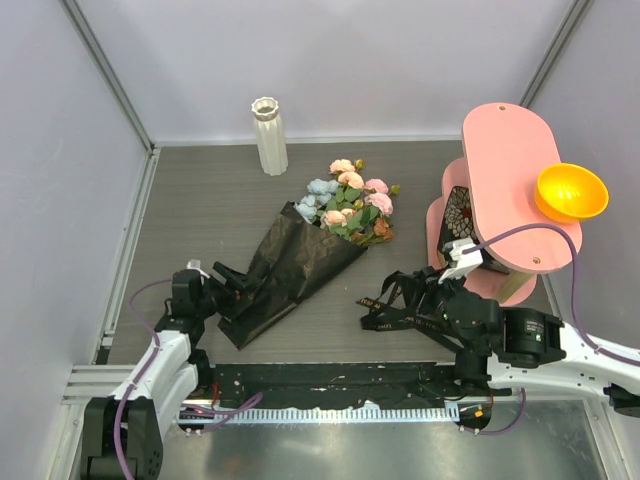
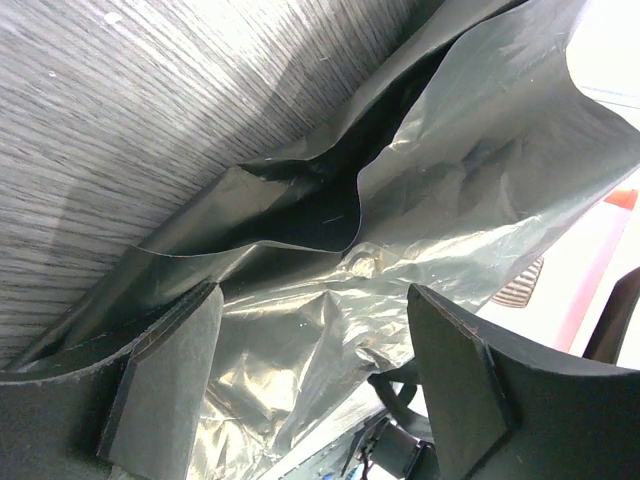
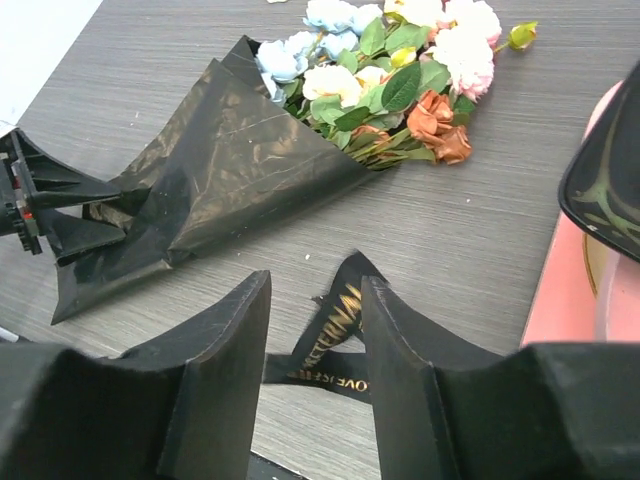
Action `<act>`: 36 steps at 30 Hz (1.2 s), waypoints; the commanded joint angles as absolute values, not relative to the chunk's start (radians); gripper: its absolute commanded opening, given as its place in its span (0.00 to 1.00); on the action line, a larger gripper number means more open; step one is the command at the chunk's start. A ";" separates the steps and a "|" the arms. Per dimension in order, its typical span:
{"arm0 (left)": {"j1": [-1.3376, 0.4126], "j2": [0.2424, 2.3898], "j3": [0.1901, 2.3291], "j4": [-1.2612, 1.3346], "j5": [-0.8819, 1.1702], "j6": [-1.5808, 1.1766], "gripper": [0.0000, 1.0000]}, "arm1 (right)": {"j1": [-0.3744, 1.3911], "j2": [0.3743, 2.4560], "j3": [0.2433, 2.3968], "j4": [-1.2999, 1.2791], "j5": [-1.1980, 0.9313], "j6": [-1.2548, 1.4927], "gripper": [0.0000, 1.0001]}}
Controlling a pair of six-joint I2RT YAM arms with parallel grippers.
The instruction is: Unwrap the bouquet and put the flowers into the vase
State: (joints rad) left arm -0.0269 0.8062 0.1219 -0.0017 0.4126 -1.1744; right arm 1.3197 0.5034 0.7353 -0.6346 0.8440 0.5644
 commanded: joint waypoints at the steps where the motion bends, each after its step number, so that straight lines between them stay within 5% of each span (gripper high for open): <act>1: -0.029 0.761 0.156 -0.066 0.458 -1.144 0.82 | 1.321 0.485 0.750 -0.644 0.916 0.589 0.52; 10: -0.029 0.615 0.430 -0.277 0.586 -0.989 0.89 | 1.321 0.575 0.712 -0.537 0.775 0.493 0.64; 16: -0.029 0.601 0.682 -0.621 0.336 -0.764 0.85 | 1.321 0.889 0.730 -0.300 0.548 0.462 0.67; 23: -0.031 0.649 0.664 -0.798 -0.015 -0.969 0.89 | 1.324 1.238 0.951 -0.223 0.397 0.428 0.67; 27: -0.029 0.692 0.556 -0.609 0.238 -0.983 0.96 | 1.322 1.140 0.878 -0.149 0.387 0.431 0.69; 31: -0.035 0.764 0.450 -0.197 0.687 -1.027 0.91 | 1.322 0.982 0.793 -0.164 0.458 0.471 0.70; 36: -0.041 0.634 0.356 0.127 0.841 -1.140 0.95 | 1.319 0.824 0.715 -0.201 0.535 0.482 0.76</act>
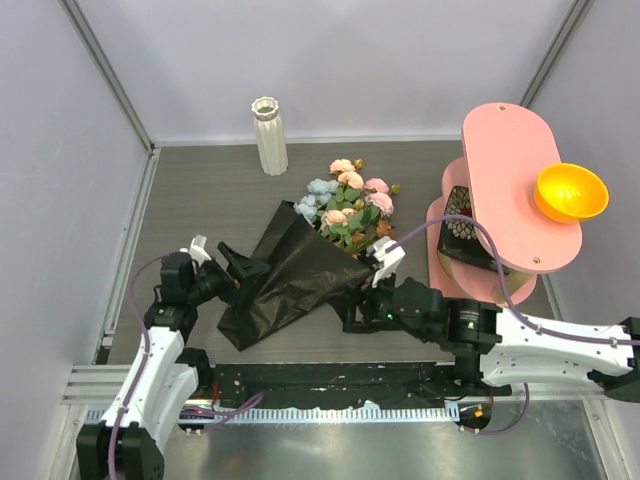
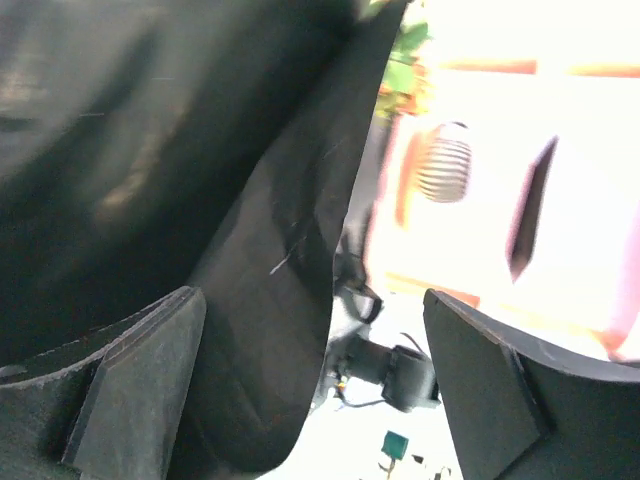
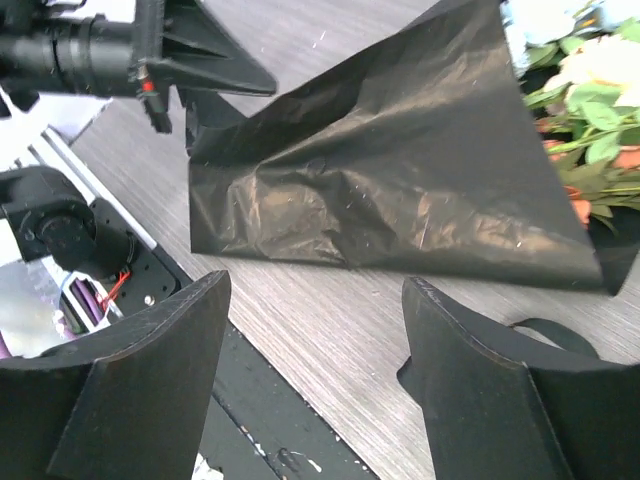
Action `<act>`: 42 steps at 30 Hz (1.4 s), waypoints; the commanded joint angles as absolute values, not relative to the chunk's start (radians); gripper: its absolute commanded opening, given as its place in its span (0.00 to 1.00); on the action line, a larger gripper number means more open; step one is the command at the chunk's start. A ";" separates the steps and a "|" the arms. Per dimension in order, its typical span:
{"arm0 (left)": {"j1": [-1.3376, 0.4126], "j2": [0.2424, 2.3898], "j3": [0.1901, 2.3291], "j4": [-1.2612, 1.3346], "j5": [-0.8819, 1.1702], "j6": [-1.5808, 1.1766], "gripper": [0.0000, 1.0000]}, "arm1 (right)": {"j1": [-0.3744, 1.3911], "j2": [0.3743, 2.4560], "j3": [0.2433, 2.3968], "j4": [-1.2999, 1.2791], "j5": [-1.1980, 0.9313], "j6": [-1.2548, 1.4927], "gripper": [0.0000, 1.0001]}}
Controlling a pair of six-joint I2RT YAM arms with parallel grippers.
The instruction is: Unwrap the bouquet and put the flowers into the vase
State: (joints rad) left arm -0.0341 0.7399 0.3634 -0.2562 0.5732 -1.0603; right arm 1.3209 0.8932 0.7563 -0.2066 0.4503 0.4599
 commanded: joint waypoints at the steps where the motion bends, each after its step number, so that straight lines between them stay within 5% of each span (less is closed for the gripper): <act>1: -0.047 0.611 0.357 0.123 0.848 -1.135 0.98 | 1.319 0.798 0.712 -0.207 0.543 0.482 0.76; 7: -0.347 0.777 0.304 0.412 0.825 -1.264 1.00 | 1.318 0.773 0.735 -0.249 0.574 0.460 0.76; 13: -0.705 0.976 0.498 0.358 0.707 -1.132 1.00 | 1.316 0.804 0.790 -0.273 0.606 0.422 0.77; 19: -0.698 0.916 0.698 -0.173 0.385 -0.858 1.00 | 1.316 0.756 0.730 -0.316 0.576 0.503 0.76; 24: -0.689 0.870 0.738 -0.376 0.180 -0.807 0.97 | 1.316 0.836 0.612 -0.209 0.445 0.612 0.68; 35: -0.687 1.074 0.558 -0.181 0.359 -0.910 0.84 | 1.307 1.037 0.543 -0.147 0.480 0.678 0.59; 42: -0.707 1.202 0.555 -0.038 0.362 -0.911 0.79 | 1.132 1.100 0.440 0.033 0.326 0.730 0.55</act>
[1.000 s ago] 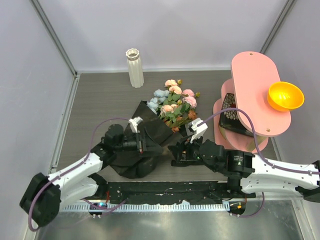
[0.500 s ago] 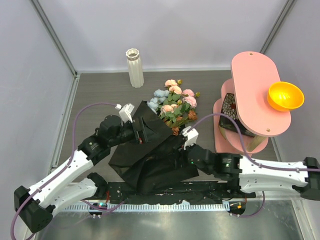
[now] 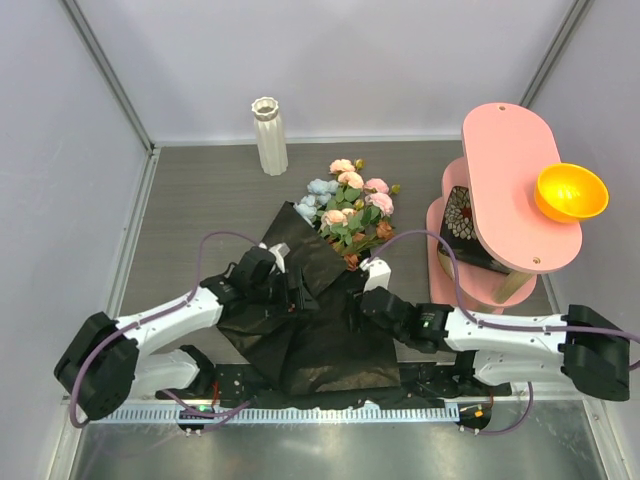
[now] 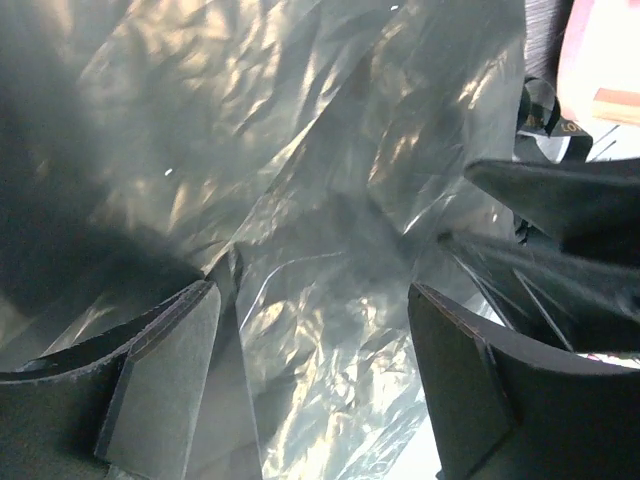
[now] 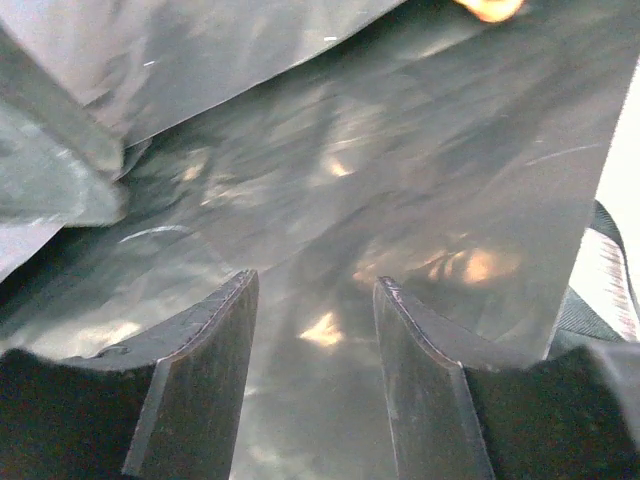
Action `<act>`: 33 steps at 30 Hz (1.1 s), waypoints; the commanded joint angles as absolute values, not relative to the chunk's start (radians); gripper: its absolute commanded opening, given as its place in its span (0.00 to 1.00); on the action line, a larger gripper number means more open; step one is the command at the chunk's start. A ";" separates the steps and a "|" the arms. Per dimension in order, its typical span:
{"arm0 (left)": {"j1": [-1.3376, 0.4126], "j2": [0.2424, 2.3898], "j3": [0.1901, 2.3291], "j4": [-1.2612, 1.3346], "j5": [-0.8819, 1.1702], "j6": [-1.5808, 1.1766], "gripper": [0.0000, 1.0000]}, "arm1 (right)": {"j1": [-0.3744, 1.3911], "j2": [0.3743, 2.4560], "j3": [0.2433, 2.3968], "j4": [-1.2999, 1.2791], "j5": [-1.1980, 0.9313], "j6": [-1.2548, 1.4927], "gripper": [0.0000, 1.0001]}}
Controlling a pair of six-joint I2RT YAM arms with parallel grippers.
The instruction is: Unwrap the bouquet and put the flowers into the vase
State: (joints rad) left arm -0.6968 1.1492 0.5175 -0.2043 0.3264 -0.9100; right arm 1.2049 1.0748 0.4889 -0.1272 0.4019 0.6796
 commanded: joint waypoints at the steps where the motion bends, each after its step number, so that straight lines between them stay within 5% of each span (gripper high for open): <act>1: -0.709 1.219 0.567 -0.023 0.362 -0.911 0.77 | 1.115 1.109 0.408 0.087 0.310 0.732 0.54; 15: -0.721 1.319 0.653 0.071 0.384 -0.916 0.70 | 0.827 1.324 0.445 0.163 0.150 0.574 0.51; 25: -0.718 0.925 0.690 -0.247 0.123 -0.861 0.80 | 0.879 1.184 0.506 0.164 -0.034 0.581 0.63; 30: -0.718 0.676 0.678 -0.390 -0.092 -0.859 0.83 | 0.919 1.360 0.580 0.285 -0.089 0.629 0.56; 33: -0.716 0.611 0.672 -0.406 -0.110 -0.870 0.85 | 0.933 1.459 0.676 0.360 -0.143 0.603 0.60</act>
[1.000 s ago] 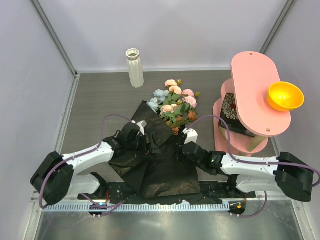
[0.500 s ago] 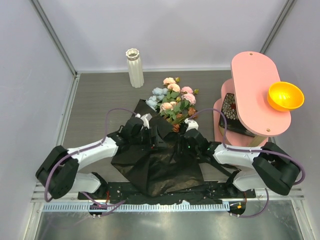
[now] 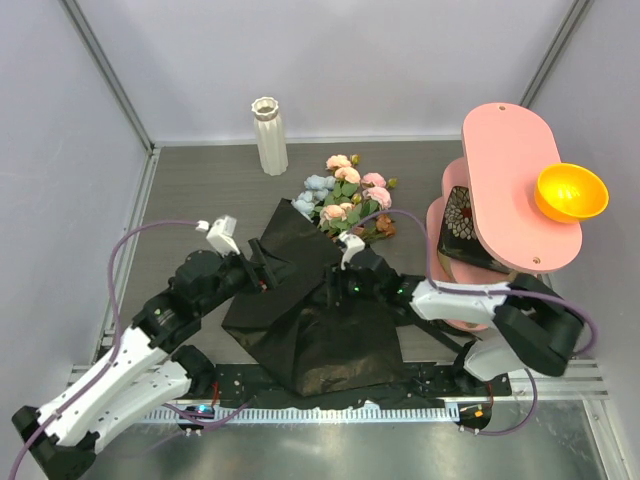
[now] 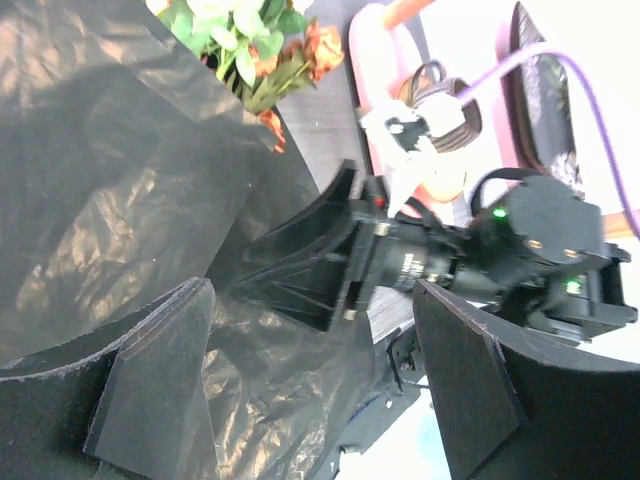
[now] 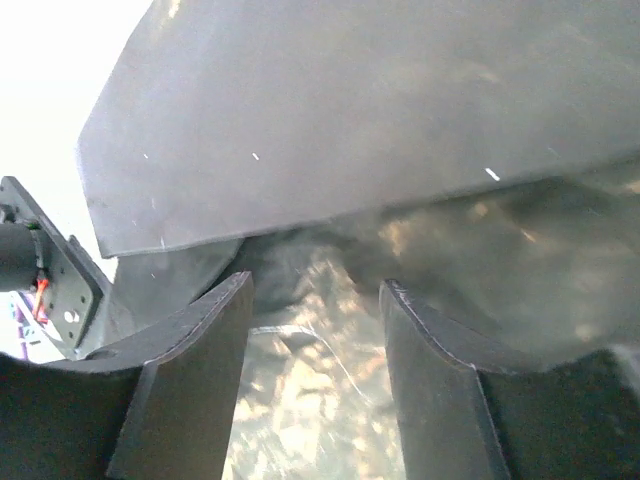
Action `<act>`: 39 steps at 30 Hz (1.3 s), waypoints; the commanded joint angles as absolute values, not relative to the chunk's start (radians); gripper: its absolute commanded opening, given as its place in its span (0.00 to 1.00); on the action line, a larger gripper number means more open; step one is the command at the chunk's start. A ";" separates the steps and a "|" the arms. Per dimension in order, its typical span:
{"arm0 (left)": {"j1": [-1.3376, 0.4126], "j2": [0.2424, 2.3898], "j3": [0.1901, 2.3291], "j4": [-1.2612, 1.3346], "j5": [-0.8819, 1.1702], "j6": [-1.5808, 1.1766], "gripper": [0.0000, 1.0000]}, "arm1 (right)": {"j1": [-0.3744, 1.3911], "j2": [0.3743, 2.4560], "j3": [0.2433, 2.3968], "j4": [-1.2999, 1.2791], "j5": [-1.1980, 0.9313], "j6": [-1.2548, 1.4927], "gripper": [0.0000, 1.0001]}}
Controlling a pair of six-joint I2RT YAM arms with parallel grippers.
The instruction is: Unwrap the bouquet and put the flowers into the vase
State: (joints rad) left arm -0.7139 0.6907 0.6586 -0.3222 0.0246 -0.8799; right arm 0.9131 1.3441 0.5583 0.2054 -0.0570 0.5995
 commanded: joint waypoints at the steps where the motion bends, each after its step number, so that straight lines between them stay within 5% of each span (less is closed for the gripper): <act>1: -0.716 0.604 0.676 -0.428 -0.103 -0.873 0.86 | 0.931 1.530 0.733 0.394 -0.158 0.598 0.62; 9: -0.716 0.494 0.661 -0.545 -0.077 -0.887 0.82 | 0.948 1.791 1.223 0.317 -0.202 0.537 0.70; 17: -0.716 0.265 0.566 -0.491 -0.123 -0.983 0.75 | 0.948 1.979 1.442 0.381 -0.468 0.618 0.72; 25: -0.716 0.420 0.584 -0.419 -0.024 -0.927 0.77 | 0.850 1.691 1.226 0.365 -0.413 0.669 0.77; 30: -0.719 0.791 0.765 -0.550 0.118 -0.717 0.98 | 0.781 1.530 1.175 0.204 -0.338 0.591 0.78; 39: -0.794 1.153 0.969 -0.676 -0.055 -0.430 0.96 | 0.663 1.149 0.935 0.060 -0.227 0.563 0.79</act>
State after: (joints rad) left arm -0.7425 1.0916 0.8669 -0.6250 0.0345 -0.6010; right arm 0.6838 1.2705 1.0462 0.1650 -0.2928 0.5999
